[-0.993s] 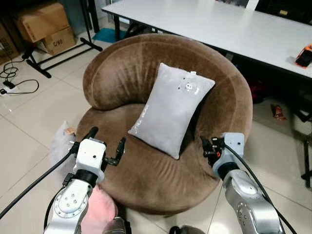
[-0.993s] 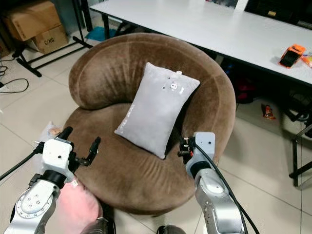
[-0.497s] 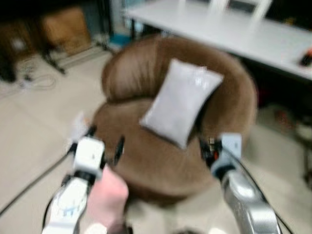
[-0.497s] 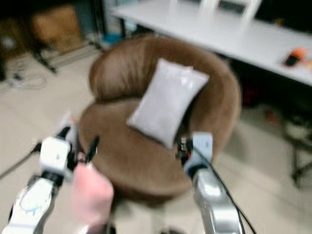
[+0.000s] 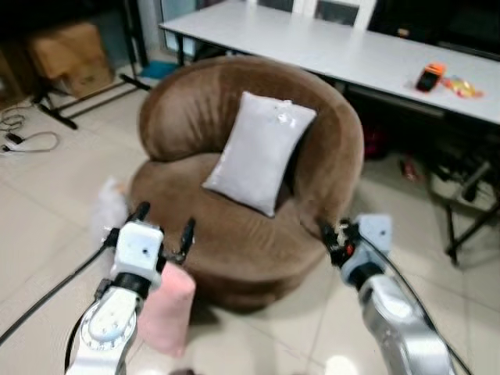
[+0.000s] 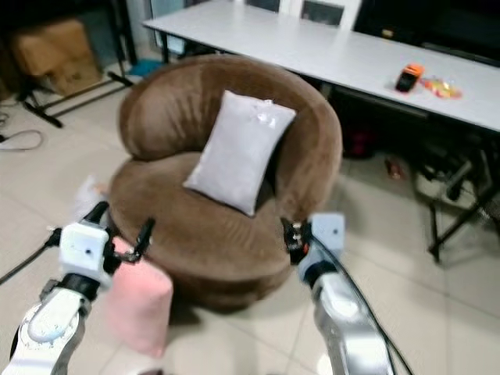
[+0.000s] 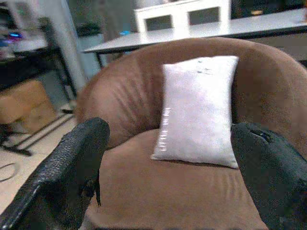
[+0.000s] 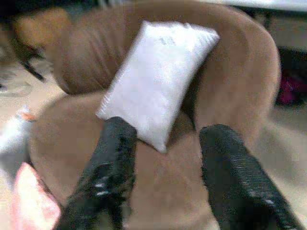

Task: Move the pillow to the sofa from floor

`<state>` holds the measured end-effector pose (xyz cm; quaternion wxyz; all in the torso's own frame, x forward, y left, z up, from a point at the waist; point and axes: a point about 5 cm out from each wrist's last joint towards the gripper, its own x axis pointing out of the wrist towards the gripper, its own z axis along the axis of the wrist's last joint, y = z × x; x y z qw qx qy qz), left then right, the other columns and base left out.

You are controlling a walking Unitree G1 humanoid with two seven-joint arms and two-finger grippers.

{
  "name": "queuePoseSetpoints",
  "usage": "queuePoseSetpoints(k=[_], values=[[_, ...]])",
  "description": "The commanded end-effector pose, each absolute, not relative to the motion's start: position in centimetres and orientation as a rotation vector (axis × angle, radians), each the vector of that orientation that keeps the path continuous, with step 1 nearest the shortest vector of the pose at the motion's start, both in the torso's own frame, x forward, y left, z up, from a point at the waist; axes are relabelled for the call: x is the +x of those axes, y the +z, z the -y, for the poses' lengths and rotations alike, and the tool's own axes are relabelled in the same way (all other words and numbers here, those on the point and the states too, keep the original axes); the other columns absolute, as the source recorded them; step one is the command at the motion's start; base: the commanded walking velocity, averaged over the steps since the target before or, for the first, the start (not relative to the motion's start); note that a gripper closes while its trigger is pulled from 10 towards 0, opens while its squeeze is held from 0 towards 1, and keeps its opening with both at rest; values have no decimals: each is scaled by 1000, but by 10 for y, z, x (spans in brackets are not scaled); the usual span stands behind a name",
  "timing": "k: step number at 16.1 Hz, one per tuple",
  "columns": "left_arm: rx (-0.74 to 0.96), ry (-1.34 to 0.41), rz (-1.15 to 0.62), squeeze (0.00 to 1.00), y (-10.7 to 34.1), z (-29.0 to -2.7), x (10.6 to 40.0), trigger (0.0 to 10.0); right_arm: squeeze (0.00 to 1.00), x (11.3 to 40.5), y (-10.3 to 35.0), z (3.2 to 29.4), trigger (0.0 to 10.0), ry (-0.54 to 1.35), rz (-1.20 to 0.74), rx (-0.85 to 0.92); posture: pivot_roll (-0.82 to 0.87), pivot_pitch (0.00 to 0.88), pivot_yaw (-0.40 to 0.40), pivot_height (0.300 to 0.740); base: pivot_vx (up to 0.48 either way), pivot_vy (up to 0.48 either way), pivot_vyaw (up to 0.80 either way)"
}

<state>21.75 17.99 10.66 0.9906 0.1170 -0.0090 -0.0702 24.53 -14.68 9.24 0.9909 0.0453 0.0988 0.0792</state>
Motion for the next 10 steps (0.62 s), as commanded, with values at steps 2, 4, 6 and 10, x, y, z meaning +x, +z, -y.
queuePoseSetpoints(k=[2,4,6,10], values=[[234,-103,32,557,109,-181,218,10000,1000,245,99,156,10000,157,-164,58,26,47,-38,740,0,0,0],[242,-94,24,506,108,-181,219,10000,1000,247,103,166,10000,93,-137,87,25,51,-39,740,0,0,0],[242,-88,27,510,108,-182,219,10000,1000,247,97,169,10000,54,-202,137,27,57,-43,740,0,0,0],[223,-67,46,525,114,-184,221,10000,1000,246,98,165,10000,126,-141,57,30,62,-46,740,0,0,0]])
